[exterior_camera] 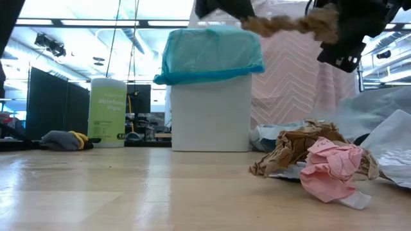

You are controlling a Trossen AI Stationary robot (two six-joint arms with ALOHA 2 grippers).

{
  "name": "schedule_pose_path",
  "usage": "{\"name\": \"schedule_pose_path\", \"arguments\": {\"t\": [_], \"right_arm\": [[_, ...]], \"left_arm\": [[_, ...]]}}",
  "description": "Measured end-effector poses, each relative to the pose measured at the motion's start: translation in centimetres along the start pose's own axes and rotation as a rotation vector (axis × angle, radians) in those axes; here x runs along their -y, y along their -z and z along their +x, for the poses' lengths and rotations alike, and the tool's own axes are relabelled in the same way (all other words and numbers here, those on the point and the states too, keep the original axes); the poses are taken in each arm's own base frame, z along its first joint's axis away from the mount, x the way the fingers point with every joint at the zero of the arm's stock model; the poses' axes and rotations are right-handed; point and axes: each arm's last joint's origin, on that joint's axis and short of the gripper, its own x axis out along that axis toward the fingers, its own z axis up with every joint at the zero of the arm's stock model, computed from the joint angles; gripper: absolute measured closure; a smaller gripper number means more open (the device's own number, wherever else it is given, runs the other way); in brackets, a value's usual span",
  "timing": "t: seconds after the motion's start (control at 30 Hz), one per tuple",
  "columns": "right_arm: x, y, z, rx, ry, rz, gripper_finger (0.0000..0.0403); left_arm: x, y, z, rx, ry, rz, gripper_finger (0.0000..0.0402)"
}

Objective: Place trash/remove bag and relplace
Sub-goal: Put the brown napkin into the trash bin

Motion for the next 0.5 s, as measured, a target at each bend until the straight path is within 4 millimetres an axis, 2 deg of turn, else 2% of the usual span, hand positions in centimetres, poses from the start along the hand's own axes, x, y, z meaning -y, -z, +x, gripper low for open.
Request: {"name": "schedule_pose_path", "arguments": {"t": [0.23, 0.5], "right_arm": [[0.1, -0.2, 0.0, 0.046, 0.042, -0.042, 0.0309], [0.2, -0.3, 0.0, 0.074, 0.074, -0.041, 0.0309]], "left_arm": [[-4.1, -1.2, -4.0, -0.111, -0.149, 0.006, 0.04], [-9.5, -3.9, -8.3, -0.005, -0.262, -0.076, 0.0399]]}}
